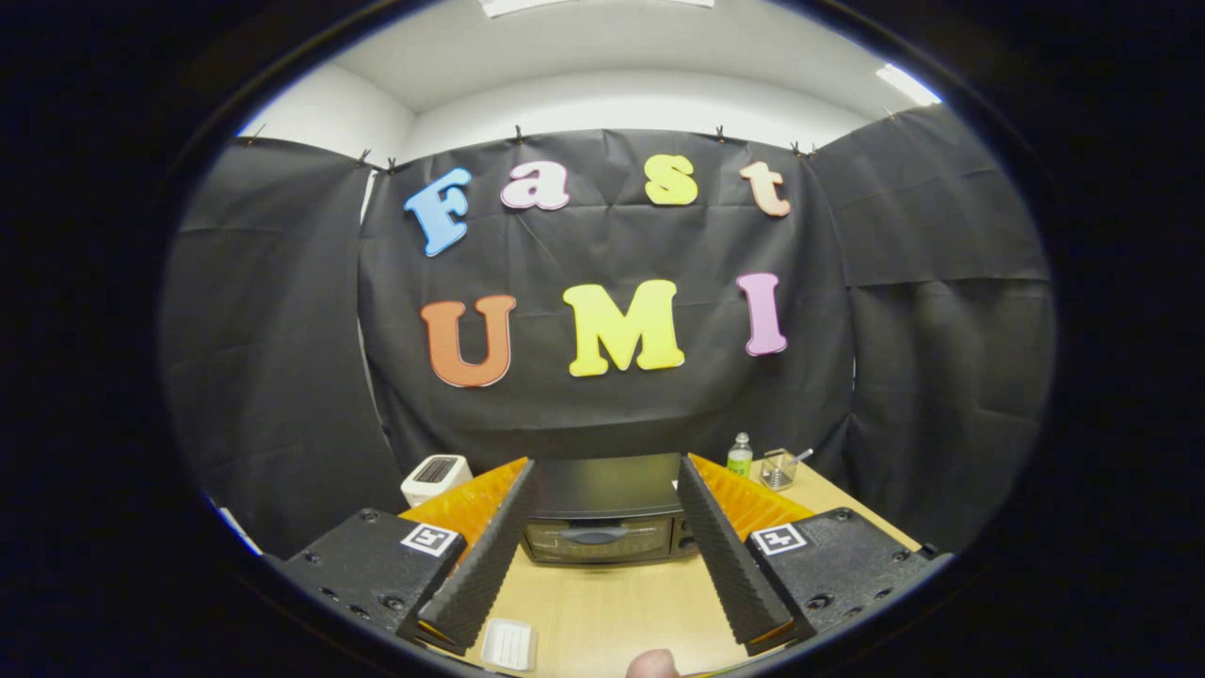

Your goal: Open the toaster oven, put the food inside, and close the toaster oven door.

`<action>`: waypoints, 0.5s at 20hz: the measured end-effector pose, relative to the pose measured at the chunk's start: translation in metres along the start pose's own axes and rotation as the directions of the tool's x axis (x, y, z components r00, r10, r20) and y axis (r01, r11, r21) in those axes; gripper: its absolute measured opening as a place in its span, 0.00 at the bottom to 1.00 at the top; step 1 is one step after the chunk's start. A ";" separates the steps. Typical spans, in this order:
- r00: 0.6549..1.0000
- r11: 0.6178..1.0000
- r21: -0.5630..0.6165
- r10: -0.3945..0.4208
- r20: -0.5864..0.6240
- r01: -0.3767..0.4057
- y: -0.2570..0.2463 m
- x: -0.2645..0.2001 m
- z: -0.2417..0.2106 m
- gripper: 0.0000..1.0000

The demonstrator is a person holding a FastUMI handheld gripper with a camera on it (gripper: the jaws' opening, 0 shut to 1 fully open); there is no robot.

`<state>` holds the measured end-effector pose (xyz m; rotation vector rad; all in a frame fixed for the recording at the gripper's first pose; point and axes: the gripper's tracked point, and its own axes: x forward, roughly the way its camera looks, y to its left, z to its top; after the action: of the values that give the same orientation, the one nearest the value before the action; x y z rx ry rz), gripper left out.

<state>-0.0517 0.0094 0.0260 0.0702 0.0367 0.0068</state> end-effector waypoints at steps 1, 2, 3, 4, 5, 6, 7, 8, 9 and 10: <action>1.000 1.000 0.002 0.003 -0.005 -0.003 0.000 0.001 -0.002 0.98; 1.000 1.000 0.004 0.007 -0.008 -0.007 -0.001 0.002 -0.004 0.98; 1.000 1.000 0.007 0.009 -0.014 -0.009 -0.001 0.003 -0.005 0.98; 1.000 1.000 0.008 0.014 -0.016 -0.013 0.000 0.003 -0.005 0.98; 1.000 1.000 0.005 0.016 -0.018 -0.016 0.001 0.005 -0.006 0.98; 1.000 1.000 0.005 0.022 -0.016 -0.022 0.002 0.005 -0.006 0.98; 1.000 1.000 0.006 0.027 -0.016 -0.026 0.005 0.004 -0.006 0.98; 0.999 1.000 0.004 0.030 -0.016 -0.030 0.007 0.005 -0.006 0.98; 0.999 0.999 0.003 0.033 -0.022 -0.033 0.007 0.005 -0.008 0.98; 0.999 0.999 0.005 0.041 -0.028 -0.041 0.010 0.005 -0.009 0.98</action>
<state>-0.0467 0.0201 0.0178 0.0757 0.0631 0.0487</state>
